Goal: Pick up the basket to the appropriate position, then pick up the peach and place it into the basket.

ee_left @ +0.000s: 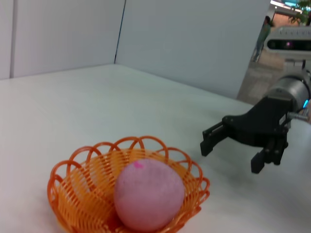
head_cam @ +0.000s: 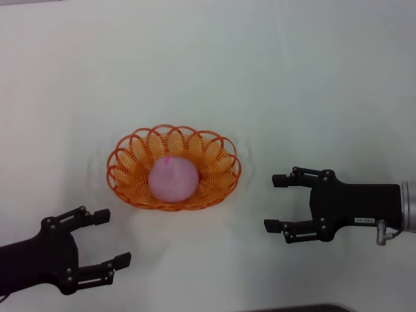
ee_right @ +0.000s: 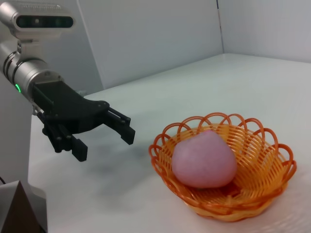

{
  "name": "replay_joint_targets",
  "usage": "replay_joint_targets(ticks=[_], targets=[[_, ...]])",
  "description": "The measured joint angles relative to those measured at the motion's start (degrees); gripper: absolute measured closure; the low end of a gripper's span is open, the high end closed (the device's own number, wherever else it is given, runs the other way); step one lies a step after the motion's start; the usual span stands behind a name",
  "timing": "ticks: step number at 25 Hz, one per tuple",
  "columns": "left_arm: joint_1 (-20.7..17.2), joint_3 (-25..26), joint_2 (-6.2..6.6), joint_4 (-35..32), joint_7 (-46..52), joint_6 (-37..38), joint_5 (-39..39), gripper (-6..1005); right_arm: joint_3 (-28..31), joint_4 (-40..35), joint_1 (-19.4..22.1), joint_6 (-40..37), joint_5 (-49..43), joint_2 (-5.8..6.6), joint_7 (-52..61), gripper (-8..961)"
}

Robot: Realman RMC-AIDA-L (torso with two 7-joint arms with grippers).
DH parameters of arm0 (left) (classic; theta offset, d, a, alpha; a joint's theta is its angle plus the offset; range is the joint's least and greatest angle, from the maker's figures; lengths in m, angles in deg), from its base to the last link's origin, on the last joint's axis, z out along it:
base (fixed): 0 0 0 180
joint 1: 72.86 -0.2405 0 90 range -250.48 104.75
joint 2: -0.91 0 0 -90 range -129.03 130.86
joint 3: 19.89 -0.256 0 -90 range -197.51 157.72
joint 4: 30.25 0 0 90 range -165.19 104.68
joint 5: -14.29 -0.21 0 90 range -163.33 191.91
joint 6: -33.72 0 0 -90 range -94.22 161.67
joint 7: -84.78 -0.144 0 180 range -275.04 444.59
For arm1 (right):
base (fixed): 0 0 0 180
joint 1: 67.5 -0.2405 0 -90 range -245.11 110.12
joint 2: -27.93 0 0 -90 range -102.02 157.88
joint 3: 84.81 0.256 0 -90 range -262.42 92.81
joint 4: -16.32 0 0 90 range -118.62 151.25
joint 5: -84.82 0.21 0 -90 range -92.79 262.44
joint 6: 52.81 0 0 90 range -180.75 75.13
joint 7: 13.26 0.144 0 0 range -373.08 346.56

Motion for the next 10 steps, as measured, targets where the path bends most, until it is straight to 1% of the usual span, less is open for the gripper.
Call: replay_joint_targets(ticks=[3,10], targets=[[-0.3,0.0,-0.05,0.0,-0.9,-1.0,-0.6,138,0.1,0.0,0.0,-0.2,0.0,0.01,0.0,38],[-0.4,1.1,-0.06,0.0,-0.9,-0.8,-0.7,138,0.7,0.0,-0.1,-1.0,0.0,0.11,0.0,38]])
